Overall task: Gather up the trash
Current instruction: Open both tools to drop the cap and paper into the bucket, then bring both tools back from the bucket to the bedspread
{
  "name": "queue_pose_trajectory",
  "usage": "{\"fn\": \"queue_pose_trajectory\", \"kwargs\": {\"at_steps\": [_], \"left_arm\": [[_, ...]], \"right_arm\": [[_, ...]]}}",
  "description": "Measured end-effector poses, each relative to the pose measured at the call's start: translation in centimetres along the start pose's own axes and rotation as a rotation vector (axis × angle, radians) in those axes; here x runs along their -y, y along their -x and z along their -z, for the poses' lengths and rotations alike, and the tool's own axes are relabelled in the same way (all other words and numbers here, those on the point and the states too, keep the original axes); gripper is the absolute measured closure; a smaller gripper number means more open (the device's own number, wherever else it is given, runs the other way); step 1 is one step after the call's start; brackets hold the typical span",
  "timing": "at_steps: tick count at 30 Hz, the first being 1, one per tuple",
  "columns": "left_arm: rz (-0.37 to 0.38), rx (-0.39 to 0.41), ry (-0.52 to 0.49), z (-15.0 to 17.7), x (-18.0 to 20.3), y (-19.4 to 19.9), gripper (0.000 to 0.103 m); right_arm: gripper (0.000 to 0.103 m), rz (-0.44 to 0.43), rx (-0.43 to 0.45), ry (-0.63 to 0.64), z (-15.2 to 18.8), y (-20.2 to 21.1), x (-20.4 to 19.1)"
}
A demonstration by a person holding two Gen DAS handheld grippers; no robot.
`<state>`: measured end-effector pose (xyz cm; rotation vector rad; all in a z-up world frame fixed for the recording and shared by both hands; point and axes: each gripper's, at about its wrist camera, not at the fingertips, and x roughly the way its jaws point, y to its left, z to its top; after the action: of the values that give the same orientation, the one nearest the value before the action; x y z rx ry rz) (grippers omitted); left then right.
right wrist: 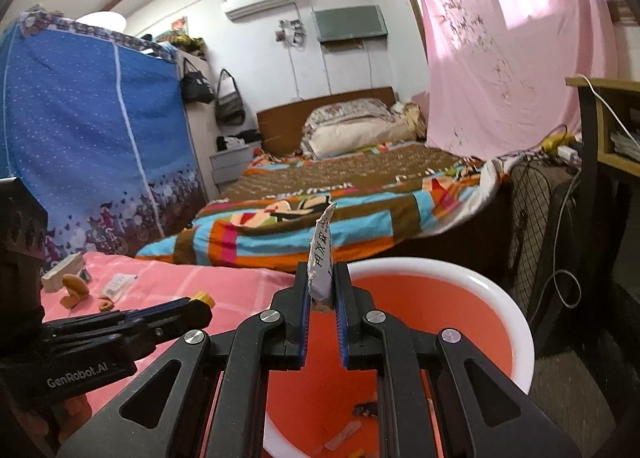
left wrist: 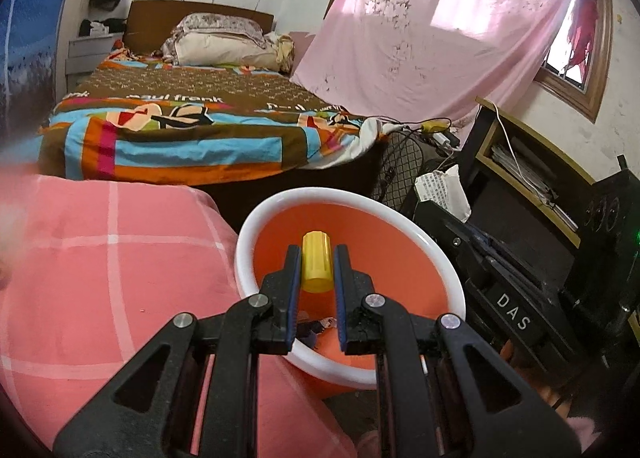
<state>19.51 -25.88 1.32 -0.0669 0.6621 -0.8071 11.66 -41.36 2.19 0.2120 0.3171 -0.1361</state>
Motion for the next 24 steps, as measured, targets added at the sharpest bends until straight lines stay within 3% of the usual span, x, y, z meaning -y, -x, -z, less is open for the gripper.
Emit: {"fn": "queue_pose_trajectory", "kwargs": {"at_steps": [15, 18, 20, 24], "left_arm": [[0.015, -0.040, 0.050, 0.1, -0.2, -1.3, 0.077], [0.011, -0.030, 0.057, 0.1, -0.3, -1.1, 0.074], [0.001, -0.017, 0.062, 0.1, -0.4, -0.8, 0.072], [-0.028, 0.010, 0.062, -0.1, -0.7, -0.1, 0.066]], "right_arm": [[0.090, 0.055, -0.056, -0.037, 0.3, -0.5, 1.7], [0.084, 0.062, -0.058, -0.039, 0.3, -0.5, 1.8], [0.073, 0.068, -0.054, -0.041, 0.2, -0.4, 1.8], [0.068, 0.076, -0.045, -0.040, 0.2, -0.3, 1.7]]}}
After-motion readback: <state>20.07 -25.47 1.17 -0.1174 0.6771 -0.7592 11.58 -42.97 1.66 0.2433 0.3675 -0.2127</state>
